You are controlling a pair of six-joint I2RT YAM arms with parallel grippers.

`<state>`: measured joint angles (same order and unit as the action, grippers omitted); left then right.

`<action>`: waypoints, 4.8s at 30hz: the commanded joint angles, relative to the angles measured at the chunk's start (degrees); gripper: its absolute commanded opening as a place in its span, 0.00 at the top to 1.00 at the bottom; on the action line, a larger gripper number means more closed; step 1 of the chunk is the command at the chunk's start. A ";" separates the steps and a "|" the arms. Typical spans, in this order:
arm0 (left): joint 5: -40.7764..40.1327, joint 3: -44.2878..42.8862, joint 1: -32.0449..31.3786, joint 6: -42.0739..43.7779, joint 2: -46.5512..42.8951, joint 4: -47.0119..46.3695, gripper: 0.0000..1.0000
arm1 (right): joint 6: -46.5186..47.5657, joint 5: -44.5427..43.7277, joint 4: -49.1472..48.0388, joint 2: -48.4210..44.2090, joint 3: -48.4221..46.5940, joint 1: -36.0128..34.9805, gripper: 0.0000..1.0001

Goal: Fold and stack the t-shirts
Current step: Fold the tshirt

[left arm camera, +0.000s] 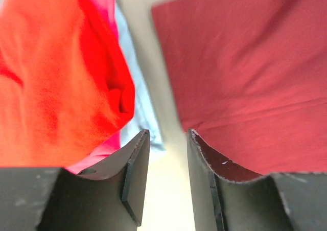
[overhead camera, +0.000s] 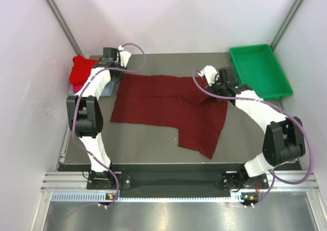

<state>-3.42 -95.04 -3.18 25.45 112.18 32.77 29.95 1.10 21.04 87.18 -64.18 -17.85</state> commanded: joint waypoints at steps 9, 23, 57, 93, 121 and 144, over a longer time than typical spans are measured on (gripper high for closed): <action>21.88 -9.02 -4.03 -21.66 8.74 8.53 0.60 | -0.25 -3.04 3.82 -0.86 -6.64 -2.10 0.54; 29.00 -17.28 -5.17 -30.29 18.86 6.42 0.60 | 4.59 9.87 9.87 13.26 -17.98 -15.81 0.57; 29.61 -10.95 -5.17 -31.08 18.95 6.43 0.61 | 1.16 3.82 8.58 25.76 -17.64 -8.61 0.64; 28.56 -10.60 -5.78 -30.64 18.51 6.34 0.61 | -0.77 13.82 18.59 19.79 -25.98 -6.23 1.00; 26.80 -11.04 -6.31 -28.97 18.08 7.21 0.62 | -11.31 24.73 21.42 22.23 -25.11 7.02 0.69; 20.21 -8.40 -9.38 -23.61 17.55 8.97 0.61 | -23.19 39.95 19.74 32.26 -25.46 23.64 0.75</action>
<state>19.44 -105.27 -11.20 0.21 130.21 39.24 6.79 40.40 41.58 118.65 -86.13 3.90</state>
